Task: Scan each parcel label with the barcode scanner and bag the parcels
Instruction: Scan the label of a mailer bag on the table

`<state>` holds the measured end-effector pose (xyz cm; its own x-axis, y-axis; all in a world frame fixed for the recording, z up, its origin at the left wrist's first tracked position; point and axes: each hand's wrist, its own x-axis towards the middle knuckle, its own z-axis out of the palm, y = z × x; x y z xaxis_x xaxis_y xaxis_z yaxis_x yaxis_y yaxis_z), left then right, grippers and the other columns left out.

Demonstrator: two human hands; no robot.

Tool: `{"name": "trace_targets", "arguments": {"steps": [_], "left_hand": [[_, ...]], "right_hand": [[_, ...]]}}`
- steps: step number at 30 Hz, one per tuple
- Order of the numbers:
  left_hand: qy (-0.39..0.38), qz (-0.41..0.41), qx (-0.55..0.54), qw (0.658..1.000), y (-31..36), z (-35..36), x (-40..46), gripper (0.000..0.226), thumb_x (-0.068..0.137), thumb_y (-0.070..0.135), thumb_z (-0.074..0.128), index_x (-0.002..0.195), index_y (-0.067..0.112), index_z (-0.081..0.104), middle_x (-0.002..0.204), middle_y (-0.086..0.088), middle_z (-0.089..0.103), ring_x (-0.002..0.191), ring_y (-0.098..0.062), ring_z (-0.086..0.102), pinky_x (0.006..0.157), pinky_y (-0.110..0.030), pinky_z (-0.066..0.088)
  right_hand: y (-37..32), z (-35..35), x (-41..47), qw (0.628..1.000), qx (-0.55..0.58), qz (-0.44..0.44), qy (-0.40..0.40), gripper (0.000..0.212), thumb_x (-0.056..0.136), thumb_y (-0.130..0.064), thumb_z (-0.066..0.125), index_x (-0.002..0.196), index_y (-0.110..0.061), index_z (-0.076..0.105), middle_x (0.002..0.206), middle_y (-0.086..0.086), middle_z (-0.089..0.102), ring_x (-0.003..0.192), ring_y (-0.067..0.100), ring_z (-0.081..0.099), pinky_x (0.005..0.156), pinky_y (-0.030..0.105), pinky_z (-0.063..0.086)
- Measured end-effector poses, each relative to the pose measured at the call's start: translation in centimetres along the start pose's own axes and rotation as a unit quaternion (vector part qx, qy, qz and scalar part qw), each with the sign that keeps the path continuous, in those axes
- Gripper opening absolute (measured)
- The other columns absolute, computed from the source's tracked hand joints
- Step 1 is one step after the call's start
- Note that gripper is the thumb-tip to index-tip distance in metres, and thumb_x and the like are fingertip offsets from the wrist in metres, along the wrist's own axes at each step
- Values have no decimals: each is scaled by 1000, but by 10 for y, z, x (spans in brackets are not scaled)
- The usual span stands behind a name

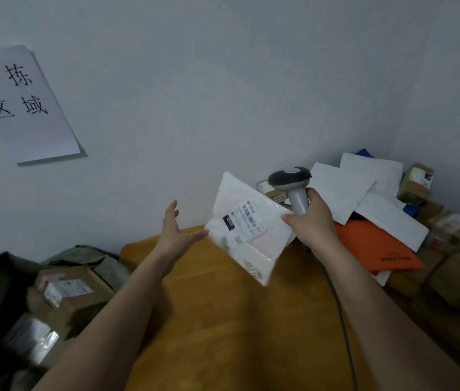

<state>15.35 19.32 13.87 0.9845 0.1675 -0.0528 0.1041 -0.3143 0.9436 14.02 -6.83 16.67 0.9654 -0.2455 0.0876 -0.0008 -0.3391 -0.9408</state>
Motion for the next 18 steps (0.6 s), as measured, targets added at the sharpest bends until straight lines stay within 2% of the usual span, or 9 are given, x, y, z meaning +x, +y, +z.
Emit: {"name": "trace_targets", "arguments": {"steps": [3,5,7,9,11,12,15,18], "left_hand": [[-45,11,34,998,-7,-8,-10,110,75,11,82,155,31,8,162,2,14,147,-24,18,113,-42,29],[-78,-16,25,996,-13,-9,-16,108,74,7,82,155,26,14,158,2,23,144,-24,26,112,-43,31],[-117,-48,-29,992,-20,-10,-19,88,69,3,83,144,13,39,142,-7,51,125,-24,53,103,-42,46],[-130,-63,-59,988,-27,-11,-21,53,69,7,81,118,6,62,116,-13,70,101,-25,69,88,-37,55],[-116,-70,-88,987,-32,-9,-24,26,78,7,75,103,7,70,101,-10,75,92,-28,69,82,-37,57],[-100,-78,-107,986,-34,-7,-25,20,82,7,72,102,7,70,97,-9,75,92,-29,68,81,-38,57],[-25,-121,-148,981,-33,2,-27,22,90,10,66,112,9,64,104,-9,71,91,-29,66,72,-42,57],[22,-168,-218,961,-29,15,-27,28,96,8,57,124,12,54,115,-10,61,87,-26,61,64,-39,50]], "right_hand": [[-15,4,-13,997,-54,-49,-18,47,85,-7,72,125,-16,50,98,-7,52,96,17,52,81,31,42],[-23,4,-19,996,-58,-61,-36,47,85,-9,72,125,-17,49,103,-6,50,94,16,51,80,30,41],[-30,3,-21,995,-37,-66,-57,46,85,-9,73,121,-21,48,98,-8,52,86,12,53,77,29,41],[-33,2,-20,995,-23,-76,-67,41,84,-8,73,115,-22,49,91,-13,53,80,5,53,71,27,43],[-35,0,-15,995,-20,-79,-61,34,86,-9,71,111,-19,51,89,-9,56,74,6,54,63,25,44],[-36,-1,-13,996,-7,-70,-56,28,88,-12,70,111,-15,54,88,-3,58,70,10,56,60,25,45],[-39,-2,-13,997,32,-24,-59,27,94,-31,63,109,-9,59,84,7,59,66,16,56,58,27,46],[-45,1,-16,981,119,95,-119,41,98,-46,52,114,-9,58,85,5,57,64,14,56,58,27,46]]}}
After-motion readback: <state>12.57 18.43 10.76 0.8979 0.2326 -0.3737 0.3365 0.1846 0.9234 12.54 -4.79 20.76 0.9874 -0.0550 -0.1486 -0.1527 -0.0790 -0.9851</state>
